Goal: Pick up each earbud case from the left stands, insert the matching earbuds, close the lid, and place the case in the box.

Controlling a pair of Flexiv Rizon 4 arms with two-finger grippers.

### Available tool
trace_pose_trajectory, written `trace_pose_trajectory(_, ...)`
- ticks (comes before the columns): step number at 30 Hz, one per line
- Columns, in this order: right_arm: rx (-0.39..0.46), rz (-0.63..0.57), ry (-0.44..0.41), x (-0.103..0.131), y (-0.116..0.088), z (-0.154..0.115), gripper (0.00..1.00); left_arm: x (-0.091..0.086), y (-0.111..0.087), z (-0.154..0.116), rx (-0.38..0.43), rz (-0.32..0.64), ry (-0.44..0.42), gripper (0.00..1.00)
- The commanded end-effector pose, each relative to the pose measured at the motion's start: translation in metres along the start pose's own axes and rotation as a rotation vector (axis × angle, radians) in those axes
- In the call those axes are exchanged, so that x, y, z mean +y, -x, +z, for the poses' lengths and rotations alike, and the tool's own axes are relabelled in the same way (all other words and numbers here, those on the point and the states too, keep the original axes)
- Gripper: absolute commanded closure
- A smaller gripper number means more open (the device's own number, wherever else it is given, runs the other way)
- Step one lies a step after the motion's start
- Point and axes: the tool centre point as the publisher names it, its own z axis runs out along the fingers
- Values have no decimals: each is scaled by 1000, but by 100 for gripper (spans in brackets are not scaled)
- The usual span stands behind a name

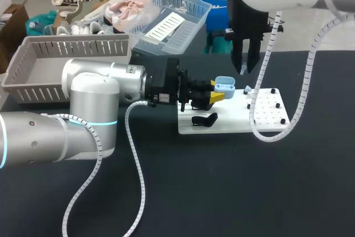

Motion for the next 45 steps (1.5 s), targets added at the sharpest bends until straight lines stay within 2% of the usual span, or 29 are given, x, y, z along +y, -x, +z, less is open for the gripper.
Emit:
trace_pose_trajectory(1, -1, -1, 0, 0, 0, 0, 100, 0, -1, 0, -2, 1, 1, 100)
trace_pose_trajectory(8, -1, -1, 0, 0, 0, 0, 100, 0, -1, 0, -2, 1, 1, 100)
trace_pose_trajectory(9, 22, 14, -14, -1, 0, 2, 100, 0, -1, 0, -2, 1, 1, 100)
trace_pose_trajectory(12, 5, 60, -49, -1, 2, 4, 100, 0, -1, 0, -2, 1, 1, 100)
trace_pose_trajectory(18, 2, 179, -49, -3, 9, 6, 100, 0, -1, 0, -2, 1, 1, 100)
trace_pose_trajectory(22, 6, 199, -41, -1, 11, 5, 100, 0, -1, 0, -2, 1, 1, 100)
trace_pose_trajectory(38, 22, 167, -29, 20, 20, 24, 100, 0, -1, 0, -2, 1, 1, 100)
trace_pose_trajectory(45, -3, 151, -46, 23, 19, 32, 100, 0, -1, 0, -2, 1, 1, 100)
